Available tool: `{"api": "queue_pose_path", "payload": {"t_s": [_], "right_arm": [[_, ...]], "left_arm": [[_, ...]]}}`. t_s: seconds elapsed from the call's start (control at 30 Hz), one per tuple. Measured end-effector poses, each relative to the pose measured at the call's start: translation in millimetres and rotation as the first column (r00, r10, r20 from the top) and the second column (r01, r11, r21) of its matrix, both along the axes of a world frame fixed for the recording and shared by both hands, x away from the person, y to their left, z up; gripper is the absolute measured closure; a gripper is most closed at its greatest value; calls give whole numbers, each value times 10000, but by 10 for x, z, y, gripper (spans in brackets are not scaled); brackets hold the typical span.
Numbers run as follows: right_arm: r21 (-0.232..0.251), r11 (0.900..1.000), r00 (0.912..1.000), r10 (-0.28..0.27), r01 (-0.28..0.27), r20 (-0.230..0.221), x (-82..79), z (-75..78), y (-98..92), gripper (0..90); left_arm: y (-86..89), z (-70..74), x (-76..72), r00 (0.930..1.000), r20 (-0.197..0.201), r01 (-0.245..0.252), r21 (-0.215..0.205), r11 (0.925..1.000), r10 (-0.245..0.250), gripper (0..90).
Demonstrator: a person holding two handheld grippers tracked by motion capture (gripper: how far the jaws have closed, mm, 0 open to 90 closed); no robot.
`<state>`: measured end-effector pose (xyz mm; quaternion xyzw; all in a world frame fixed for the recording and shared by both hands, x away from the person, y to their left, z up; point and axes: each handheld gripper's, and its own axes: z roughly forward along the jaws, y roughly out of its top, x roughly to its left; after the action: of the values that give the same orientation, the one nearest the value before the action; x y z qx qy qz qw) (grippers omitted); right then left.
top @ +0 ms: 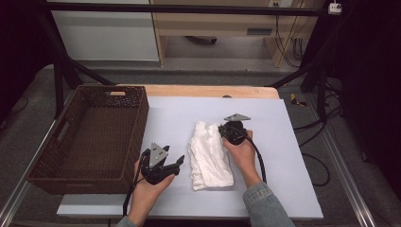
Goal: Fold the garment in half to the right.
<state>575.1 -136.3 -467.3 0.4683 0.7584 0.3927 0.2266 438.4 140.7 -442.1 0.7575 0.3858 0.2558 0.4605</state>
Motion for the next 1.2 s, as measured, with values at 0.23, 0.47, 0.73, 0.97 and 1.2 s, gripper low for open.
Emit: {"api": "queue_pose_path", "payload": {"t_s": [0.23, 0.47, 0.73, 0.97, 1.2], "right_arm": [[-322, 9987, 9992, -400, 402, 70, -45, 30, -70, 897], [-611, 9969, 9986, -508, 498, -157, -18, -78, -115, 893], [-358, 9957, 9962, -857, 851, -155, -8, -54, -198, 773], [-89, 9982, 9981, -598, 599, 150, -232, 74, -266, 646], [60, 9999, 9998, -109, 108, 175, -548, 118, -322, 576]], "left_arm": [[4, -13, 7, 9999, -91, -61, 56, 10000, 62, 331], [11, -12, 8, 9999, -70, -139, 120, 9998, 139, 331], [33, -19, 22, 9997, -131, -214, 136, 9997, 216, 329], [51, -51, 44, 9989, -293, -348, 189, 9992, 354, 306], [35, -89, 51, 9977, -530, -397, 305, 9987, 413, 252]]}}
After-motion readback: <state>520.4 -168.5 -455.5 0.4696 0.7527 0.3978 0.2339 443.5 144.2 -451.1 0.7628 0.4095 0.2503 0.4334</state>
